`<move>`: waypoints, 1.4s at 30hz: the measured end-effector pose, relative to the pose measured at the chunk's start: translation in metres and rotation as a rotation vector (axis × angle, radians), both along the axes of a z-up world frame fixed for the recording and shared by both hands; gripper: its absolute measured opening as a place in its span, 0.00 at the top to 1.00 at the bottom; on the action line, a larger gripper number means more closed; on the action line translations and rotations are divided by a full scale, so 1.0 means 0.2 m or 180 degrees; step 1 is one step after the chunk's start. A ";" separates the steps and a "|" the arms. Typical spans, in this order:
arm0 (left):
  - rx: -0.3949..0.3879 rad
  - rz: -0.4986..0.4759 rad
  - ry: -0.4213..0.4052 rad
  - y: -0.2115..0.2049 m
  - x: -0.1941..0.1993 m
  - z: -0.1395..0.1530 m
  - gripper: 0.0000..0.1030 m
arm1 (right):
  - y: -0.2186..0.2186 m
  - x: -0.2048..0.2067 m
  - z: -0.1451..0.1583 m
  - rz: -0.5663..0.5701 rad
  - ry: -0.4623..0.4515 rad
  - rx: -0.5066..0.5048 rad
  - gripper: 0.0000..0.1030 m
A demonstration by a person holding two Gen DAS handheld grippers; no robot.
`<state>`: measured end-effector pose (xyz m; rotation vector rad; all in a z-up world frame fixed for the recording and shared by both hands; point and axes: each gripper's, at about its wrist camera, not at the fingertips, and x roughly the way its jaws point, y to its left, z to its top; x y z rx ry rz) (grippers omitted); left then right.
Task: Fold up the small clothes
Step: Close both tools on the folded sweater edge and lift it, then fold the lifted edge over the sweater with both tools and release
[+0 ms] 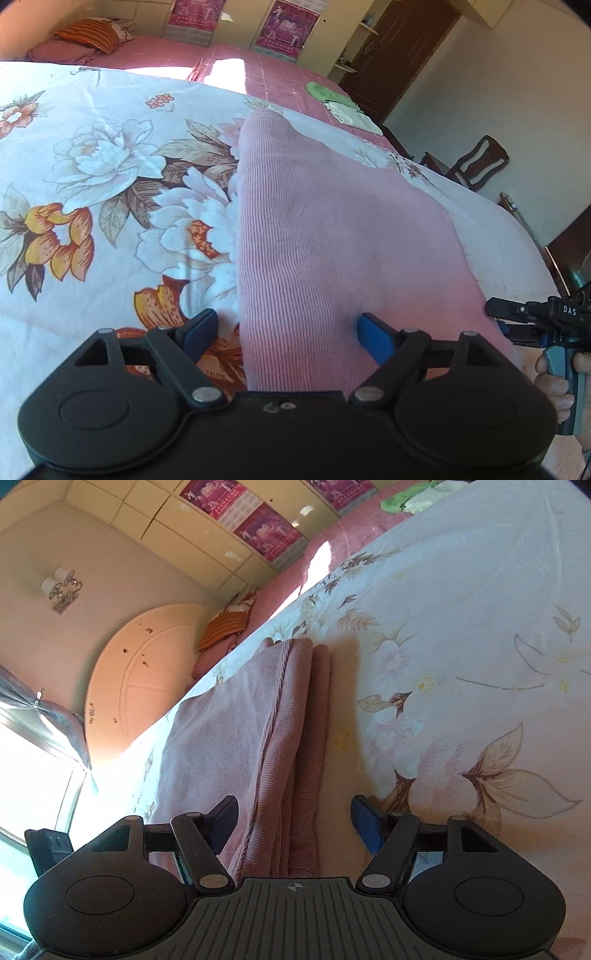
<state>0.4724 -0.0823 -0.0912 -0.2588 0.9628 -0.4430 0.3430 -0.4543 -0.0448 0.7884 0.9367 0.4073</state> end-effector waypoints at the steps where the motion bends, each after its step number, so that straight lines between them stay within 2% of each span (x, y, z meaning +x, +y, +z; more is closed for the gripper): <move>1: -0.0041 -0.0055 0.0028 0.00 0.03 -0.01 0.21 | -0.01 0.03 -0.01 0.0012 0.0086 0.0080 0.35; 4: -0.0151 -0.0166 0.0106 0.01 0.09 -0.02 0.22 | -0.03 0.08 -0.02 0.0068 0.0232 0.0249 0.35; 10: -0.0394 -0.0200 0.0207 -0.01 0.18 -0.05 0.23 | 0.01 0.15 -0.03 0.0194 0.0158 0.0306 0.35; 18: -0.0377 -0.0319 0.0145 -0.07 0.21 -0.06 0.24 | 0.18 0.20 0.01 0.0132 0.0076 -0.0017 0.36; 19: -0.0333 -0.0339 0.0121 -0.07 0.21 -0.06 0.26 | 0.21 0.20 0.01 0.0118 0.0059 -0.0100 0.37; 21: -0.0191 -0.0384 0.0060 -0.10 0.20 -0.05 0.28 | 0.26 0.20 0.04 0.0088 0.0039 -0.0355 0.46; 22: -0.0113 -0.0409 0.0027 -0.11 0.20 -0.04 0.32 | 0.30 0.19 0.05 0.0065 0.0040 -0.0589 0.60; 23: -0.0065 -0.0446 0.0001 -0.12 0.20 -0.04 0.38 | 0.32 0.19 0.07 0.0060 0.0037 -0.0711 0.66; 24: -0.0074 -0.0467 -0.0003 -0.12 0.20 -0.03 0.42 | 0.34 0.18 0.07 0.0048 0.0037 -0.0794 0.66; 26: -0.0147 -0.0459 0.0002 -0.11 0.21 -0.03 0.56 | 0.39 0.17 0.09 -0.0002 0.0071 -0.0959 0.68; 27: -0.0156 -0.0465 -0.0018 -0.11 0.21 -0.03 0.58 | 0.41 0.17 0.10 -0.0027 0.0076 -0.1039 0.69; 28: -0.0138 -0.0477 -0.0063 -0.11 0.20 -0.02 0.63 | 0.46 0.16 0.12 -0.0005 0.0030 -0.1137 0.77; 32: -0.0090 -0.0562 -0.0238 -0.10 0.14 0.05 0.69 | 0.62 0.11 0.21 0.0088 -0.0222 -0.1628 0.79; 38: -0.0086 -0.0805 -0.0493 -0.06 0.06 0.19 0.70 | 0.74 0.01 0.39 0.0020 -0.0503 -0.1789 0.80; 42: -0.0119 -0.0876 -0.0614 0.06 -0.01 0.27 0.70 | 0.90 -0.05 0.49 0.0061 -0.0631 -0.1900 0.80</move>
